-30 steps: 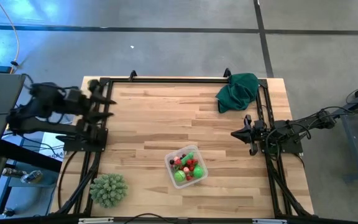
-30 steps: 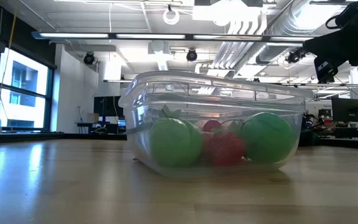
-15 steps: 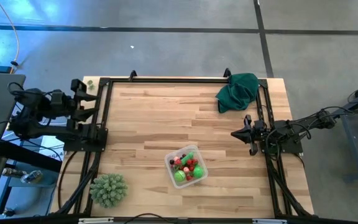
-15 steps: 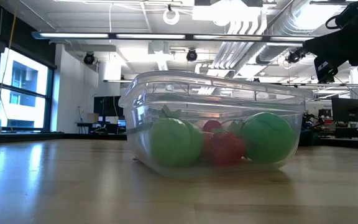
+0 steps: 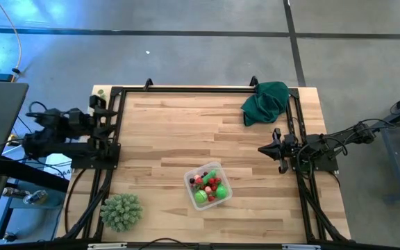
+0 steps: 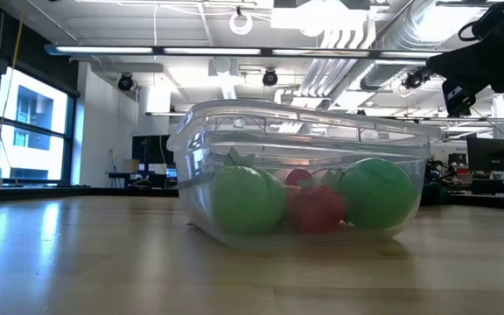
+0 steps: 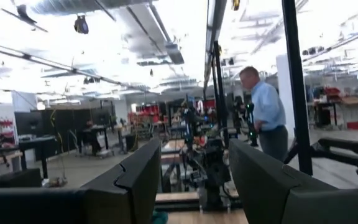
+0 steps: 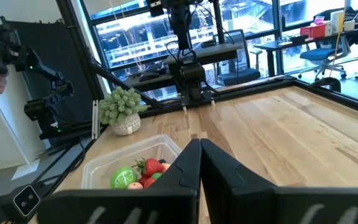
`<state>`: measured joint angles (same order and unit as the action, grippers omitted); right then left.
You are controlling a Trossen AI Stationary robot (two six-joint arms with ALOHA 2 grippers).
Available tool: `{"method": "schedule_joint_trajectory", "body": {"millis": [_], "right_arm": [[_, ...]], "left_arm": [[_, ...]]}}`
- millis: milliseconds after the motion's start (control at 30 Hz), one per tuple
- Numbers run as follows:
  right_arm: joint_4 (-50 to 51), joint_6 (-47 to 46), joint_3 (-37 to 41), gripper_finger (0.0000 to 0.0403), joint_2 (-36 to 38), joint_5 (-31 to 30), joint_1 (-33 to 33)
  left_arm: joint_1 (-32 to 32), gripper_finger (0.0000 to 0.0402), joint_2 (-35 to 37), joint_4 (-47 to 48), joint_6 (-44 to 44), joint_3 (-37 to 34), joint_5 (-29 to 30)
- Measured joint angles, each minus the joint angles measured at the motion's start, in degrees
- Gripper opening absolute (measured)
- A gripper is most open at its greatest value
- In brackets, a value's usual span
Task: Pick and placing Produce into tupperware
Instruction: Return to Home Position
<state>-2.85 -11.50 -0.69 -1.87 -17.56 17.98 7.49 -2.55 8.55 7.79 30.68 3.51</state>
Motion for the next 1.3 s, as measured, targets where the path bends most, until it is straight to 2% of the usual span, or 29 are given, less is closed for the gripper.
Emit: {"method": "schedule_joint_trajectory", "body": {"millis": [300,467,600,733,933,1300], "right_arm": [[0.0,0.0,0.0,0.0000,0.0,0.0,0.0],[0.0,0.0,0.0,0.0000,0.0,0.0,0.0],[0.0,0.0,0.0,0.0000,0.0,0.0,0.0],[0.0,0.0,0.0,0.0000,0.0,0.0,0.0],[0.0,0.0,0.0,0.0000,0.0,0.0,0.0],[0.0,0.0,0.0,0.0000,0.0,0.0,0.0]], "left_arm": [[0.0,0.0179,-0.7,-12.2,-3.2,-14.7,-2.9],[0.0,0.0170,-0.7,-15.7,-4.9,-21.3,-7.1],[0.0,0.0129,-0.7,-14.0,-4.3,-23.0,-9.7],[0.0,0.0073,-0.7,-11.0,0.2,-23.1,-11.7],[0.0,0.0007,-0.7,-3.2,2.2,-23.1,-11.9],[0.0,0.0023,-0.7,7.3,0.7,-23.1,-11.9]]}}
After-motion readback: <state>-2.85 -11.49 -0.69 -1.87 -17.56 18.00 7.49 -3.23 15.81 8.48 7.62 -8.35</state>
